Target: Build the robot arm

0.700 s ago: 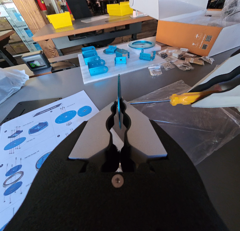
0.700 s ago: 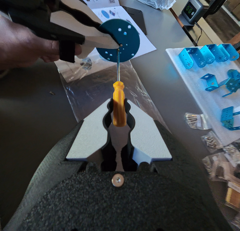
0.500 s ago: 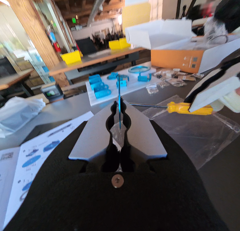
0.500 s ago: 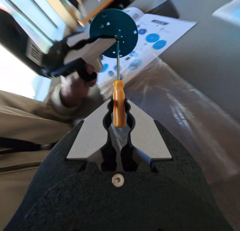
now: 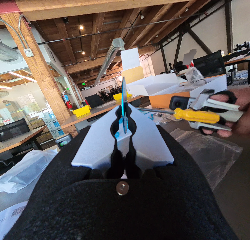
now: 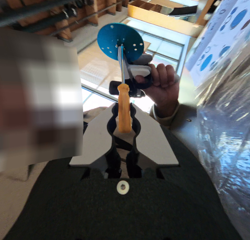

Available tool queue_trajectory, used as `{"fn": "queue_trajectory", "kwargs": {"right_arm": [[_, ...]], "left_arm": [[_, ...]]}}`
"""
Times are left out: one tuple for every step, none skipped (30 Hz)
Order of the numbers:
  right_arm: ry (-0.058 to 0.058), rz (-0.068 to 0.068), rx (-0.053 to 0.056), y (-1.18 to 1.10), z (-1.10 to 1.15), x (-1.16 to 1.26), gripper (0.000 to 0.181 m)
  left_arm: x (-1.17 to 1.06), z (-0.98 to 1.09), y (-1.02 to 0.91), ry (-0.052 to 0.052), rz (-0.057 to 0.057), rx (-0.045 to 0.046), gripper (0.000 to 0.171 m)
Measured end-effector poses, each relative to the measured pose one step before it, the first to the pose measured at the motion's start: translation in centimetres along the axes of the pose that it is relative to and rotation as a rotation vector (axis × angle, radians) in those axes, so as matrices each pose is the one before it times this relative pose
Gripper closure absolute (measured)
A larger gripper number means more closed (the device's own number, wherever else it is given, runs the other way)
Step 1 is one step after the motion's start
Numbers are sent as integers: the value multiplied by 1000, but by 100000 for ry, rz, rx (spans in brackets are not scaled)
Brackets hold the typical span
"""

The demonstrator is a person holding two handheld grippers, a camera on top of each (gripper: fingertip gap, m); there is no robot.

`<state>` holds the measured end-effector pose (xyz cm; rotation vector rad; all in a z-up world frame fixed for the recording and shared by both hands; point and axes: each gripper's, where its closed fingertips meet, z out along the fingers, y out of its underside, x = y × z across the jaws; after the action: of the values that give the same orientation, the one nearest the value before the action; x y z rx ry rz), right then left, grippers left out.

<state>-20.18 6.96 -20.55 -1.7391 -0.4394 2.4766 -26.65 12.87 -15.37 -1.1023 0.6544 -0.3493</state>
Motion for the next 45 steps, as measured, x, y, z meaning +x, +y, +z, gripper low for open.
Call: {"fn": "queue_trajectory", "kwargs": {"right_arm": [[3976, -3159, -165, -158, -160, 145, 165], [5534, -4059, -166, -173, -270, 366, 166], [6465, -4829, -869, -65, -308, 515, 166], [7125, -4899, -1667, 72, -262, 638, 166], [7434, -5219, -1666, 93, -224, 656, 166], [8924, -6921, -276, -124, -217, 766, 166], [10735, -8883, -508, -116, -180, 915, 165], [11604, -10402, -2043, 58, -133, 942, 165], [11396, -11771, -2199, 37, -100, 819, 165], [12525, -12799, -1585, -79, -127, 850, 166], [13008, -12590, -1879, -62, -127, 875, 165], [11528, -11270, -1381, -150, -116, 673, 166], [9390, -10209, -1815, -89, -41, 417, 165], [7237, -9000, -1870, -40, 31, 167, 165], [5662, -6711, -1663, -20, 88, 54, 165], [2361, -4909, -1988, 71, 183, -302, 165], [1183, -2895, -663, -57, 157, -344, 165], [1406, -1901, -398, -54, 122, -214, 165], [506, -1337, -798, 23, 122, -225, 165], [697, -34, -396, 11, 82, -55, 165], [-366, 400, 188, -26, 30, -80, 165], [-730, 705, -130, 36, 23, -60, 165], [207, 860, -320, 82, 6, 128, 165], [507, 392, 319, -4, -55, 160, 165], [-194, 360, 204, -18, -56, 68, 165], [52, 454, -404, 48, -6, 85, 165], [151, 136, 225, -16, -17, 53, 165], [-486, 538, 416, -51, -19, -15, 165], [-267, 746, -90, 30, -2, 24, 165], [385, 136, -53, 25, -7, 114, 165], [29, -125, 64, 7, 0, 45, 165], [-156, 268, -30, 15, 0, 23, 165], [68, 208, -205, 38, 10, 28, 165], [0, -113, 73, -9, -1, 0, 165], [-92, 18, -90, 6, -1, -20, 165], [-4, -17, -101, 16, 4, -8, 165], [-77, -60, 137, -25, -8, -19, 165], [-61, 52, -5, -13, 0, -14, 165], [-59, -26, -149, 14, 19, -5, 165], [-253, 96, -122, 23, 26, -30, 165], [-91, 146, -276, 49, 33, 2, 165], [167, -178, -180, 49, 21, 26, 165], [-97, 31, 86, -1, 1, 3, 165], [-238, 301, -36, -3, -1, -6, 165], [-165, 131, -288, 30, 21, -15, 165]], "left_arm": [[-120, 95, 487, -1168, 329, -2135, 166], [-161, 176, 744, -1234, 39, -3773, 166], [-317, 237, 926, -2197, -230, -4978, 166], [-197, 244, 886, -1264, -540, -4627, 166], [-64, 232, 778, -331, -1178, -4022, 166], [-279, 173, 663, -1775, -1771, -3549, 166], [-222, 219, 717, -1179, -2362, -3743, 166], [-62, 262, 801, 353, -2851, -4138, 166], [-238, 242, 758, -658, -2871, -3937, 166], [-249, 254, 756, -543, -2559, -3845, 166], [-164, 286, 742, 132, -2362, -3913, 167], [-174, 281, 695, 3, -2221, -3648, 166], [-225, 243, 599, -603, -2107, -3342, 166], [-65, 190, 388, 311, -1733, -2075, 166], [111, 166, 309, 1169, -1579, -1549, 166], [69, 136, 244, 582, -1443, -1376, 166], [77, 80, 152, 321, -803, -774, 166], [171, 68, 102, 699, -51, -551, 166], [167, 60, 70, 341, 374, -462, 166], [122, 51, 38, 11, 610, -371, 166], [200, 61, 60, 566, 537, -405, 166], [171, 23, -16, 433, 162, -43, 166], [97, -13, -74, 14, 74, 337, 166], [124, 22, -8, 196, 243, -21, 166], [123, 25, 22, 283, 170, -182, 166], [89, 21, 5, 202, 45, -106, 166], [84, 24, -2, 219, 154, -60, 166], [80, 0, -15, 291, 349, 92, 166], [-9, -5, -4, -272, 410, -65, 166], [-32, -23, -11, -358, 286, 28, 166], [43, 20, 32, 351, -126, -128, 166], [65, 13, 43, 594, -366, -274, 166], [-16, -4, -23, -74, -158, 120, 166], [-8, -26, -30, -86, 131, 206, 167], [69, 28, 29, 415, 53, -126, 166], [70, 44, 81, 331, -2, -505, 166], [14, 14, 11, -138, 315, -144, 166], [46, -18, -69, 51, 343, 399, 166], [39, 0, 3, 123, 0, -33, 166], [43, 49, 69, 282, -26, -405, 166], [30, 18, 46, 244, -46, -240, 166], [-2, -37, -71, 102, -61, 415, 166], [1, -27, -40, 46, -162, 307, 166], [8, 25, 55, 105, 26, -328, 166], [14, 26, 55, 59, 164, -342, 166]]}}
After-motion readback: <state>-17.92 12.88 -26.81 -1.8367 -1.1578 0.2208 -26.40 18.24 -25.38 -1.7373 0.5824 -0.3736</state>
